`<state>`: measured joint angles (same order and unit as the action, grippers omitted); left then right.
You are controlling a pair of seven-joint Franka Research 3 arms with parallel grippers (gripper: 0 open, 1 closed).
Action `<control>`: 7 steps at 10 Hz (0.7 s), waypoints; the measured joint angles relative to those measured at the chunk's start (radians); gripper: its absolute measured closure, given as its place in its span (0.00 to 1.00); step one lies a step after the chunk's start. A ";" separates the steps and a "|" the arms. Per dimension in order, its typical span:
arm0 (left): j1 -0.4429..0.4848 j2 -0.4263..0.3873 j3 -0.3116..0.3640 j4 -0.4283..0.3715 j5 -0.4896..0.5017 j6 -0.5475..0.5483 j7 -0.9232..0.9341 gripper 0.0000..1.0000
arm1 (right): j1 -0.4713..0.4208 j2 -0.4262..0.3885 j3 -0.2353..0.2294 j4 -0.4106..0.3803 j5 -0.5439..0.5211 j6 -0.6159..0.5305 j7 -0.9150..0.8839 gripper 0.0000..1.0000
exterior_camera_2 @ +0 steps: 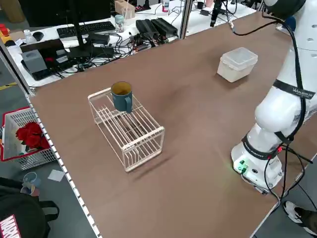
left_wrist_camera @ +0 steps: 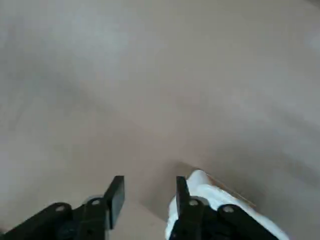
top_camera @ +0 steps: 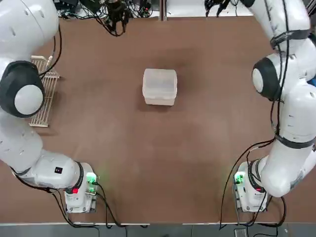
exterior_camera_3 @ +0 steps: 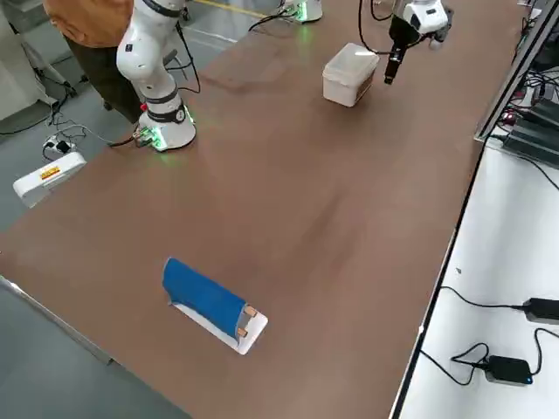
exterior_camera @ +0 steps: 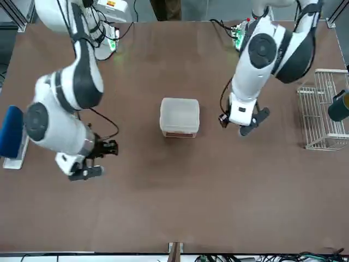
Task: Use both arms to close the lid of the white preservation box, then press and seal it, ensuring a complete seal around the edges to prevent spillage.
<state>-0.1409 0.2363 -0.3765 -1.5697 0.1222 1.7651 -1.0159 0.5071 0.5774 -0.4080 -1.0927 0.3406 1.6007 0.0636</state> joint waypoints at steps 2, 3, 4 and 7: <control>0.087 -0.073 0.002 0.005 -0.054 -0.077 0.201 0.41 | -0.093 -0.090 -0.004 -0.038 -0.040 -0.023 -0.008 0.00; 0.118 -0.113 0.023 0.005 -0.097 -0.111 0.312 0.39 | -0.143 -0.140 -0.004 -0.074 -0.062 -0.029 -0.015 0.00; 0.129 -0.148 0.075 0.006 -0.135 -0.145 0.426 0.37 | -0.184 -0.185 0.002 -0.104 -0.100 -0.045 -0.022 0.00; 0.138 -0.218 0.206 0.006 -0.164 -0.236 0.678 0.12 | -0.294 -0.275 0.069 -0.123 -0.234 -0.059 -0.056 0.00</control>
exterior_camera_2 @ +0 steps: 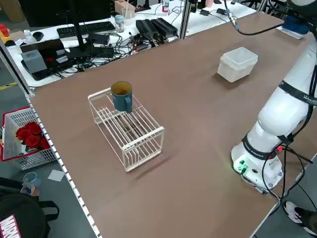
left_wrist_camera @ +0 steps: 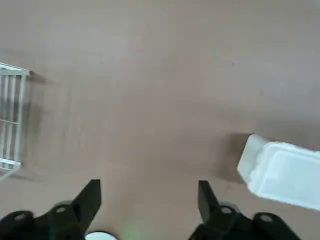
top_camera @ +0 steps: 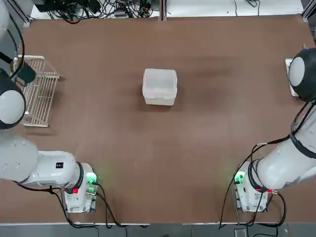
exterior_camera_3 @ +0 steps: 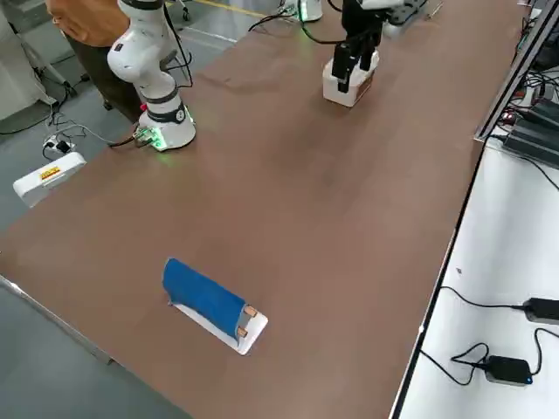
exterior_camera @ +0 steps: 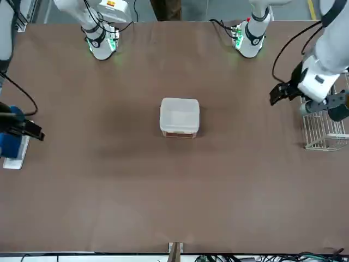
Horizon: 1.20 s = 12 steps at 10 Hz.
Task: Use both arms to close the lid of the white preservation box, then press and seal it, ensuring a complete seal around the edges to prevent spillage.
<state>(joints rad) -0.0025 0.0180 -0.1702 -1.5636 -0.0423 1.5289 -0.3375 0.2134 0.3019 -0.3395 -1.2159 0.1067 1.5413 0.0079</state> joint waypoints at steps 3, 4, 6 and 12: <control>-0.051 -0.035 0.092 0.010 0.009 -0.012 0.047 0.00 | -0.055 -0.063 0.007 -0.018 -0.010 -0.038 -0.063 0.00; -0.060 -0.034 0.094 0.025 0.021 -0.012 0.047 0.00 | -0.061 -0.091 0.007 -0.061 -0.013 -0.040 -0.064 0.00; -0.071 -0.024 0.088 0.043 0.026 -0.012 0.047 0.00 | -0.073 -0.162 0.011 -0.207 -0.023 0.026 -0.066 0.00; -0.069 -0.004 0.089 0.056 0.028 -0.011 0.090 0.00 | -0.127 -0.349 0.198 -0.450 -0.123 0.067 0.075 0.00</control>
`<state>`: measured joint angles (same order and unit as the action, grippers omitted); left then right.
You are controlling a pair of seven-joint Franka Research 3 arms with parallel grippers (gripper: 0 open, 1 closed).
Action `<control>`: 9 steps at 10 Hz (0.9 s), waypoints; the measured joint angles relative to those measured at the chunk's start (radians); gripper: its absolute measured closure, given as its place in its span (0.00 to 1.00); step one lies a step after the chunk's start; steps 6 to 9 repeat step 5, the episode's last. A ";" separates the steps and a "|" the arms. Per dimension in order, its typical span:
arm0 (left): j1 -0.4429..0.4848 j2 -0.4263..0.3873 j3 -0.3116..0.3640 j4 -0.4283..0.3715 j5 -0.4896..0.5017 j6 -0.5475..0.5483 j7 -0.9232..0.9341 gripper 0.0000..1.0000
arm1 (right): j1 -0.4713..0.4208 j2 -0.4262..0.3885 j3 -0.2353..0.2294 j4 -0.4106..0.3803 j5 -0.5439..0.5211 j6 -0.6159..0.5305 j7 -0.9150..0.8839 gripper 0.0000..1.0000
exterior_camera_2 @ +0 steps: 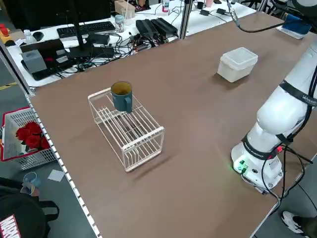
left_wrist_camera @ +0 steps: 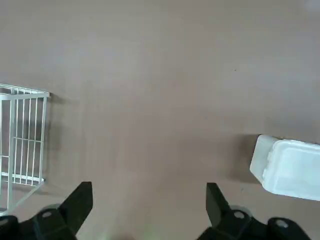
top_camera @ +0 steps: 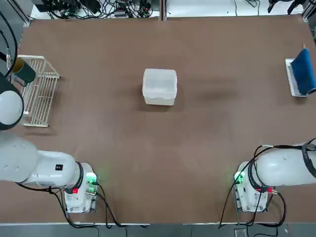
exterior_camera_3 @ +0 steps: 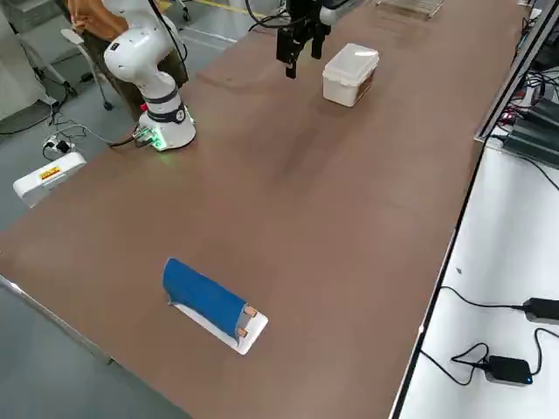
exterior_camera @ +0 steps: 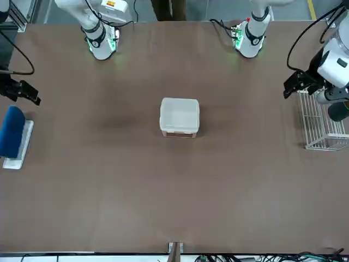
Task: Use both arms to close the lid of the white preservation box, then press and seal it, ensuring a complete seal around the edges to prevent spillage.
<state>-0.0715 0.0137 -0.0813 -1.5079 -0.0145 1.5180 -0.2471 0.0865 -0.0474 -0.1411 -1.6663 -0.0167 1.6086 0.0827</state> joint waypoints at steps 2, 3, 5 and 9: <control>0.000 0.000 0.000 0.004 0.000 0.000 0.020 0.00 | -0.041 -0.003 0.056 -0.013 -0.004 0.005 0.000 0.00; 0.000 0.000 0.000 0.005 0.000 0.000 0.024 0.00 | -0.055 -0.004 0.067 -0.014 -0.004 0.005 0.000 0.00; 0.000 0.001 -0.001 0.006 0.000 0.000 0.025 0.00 | -0.088 -0.005 0.102 -0.014 -0.005 0.017 0.000 0.00; 0.000 0.001 -0.001 0.006 0.000 0.000 0.025 0.00 | -0.088 -0.005 0.102 -0.014 -0.005 0.017 0.000 0.00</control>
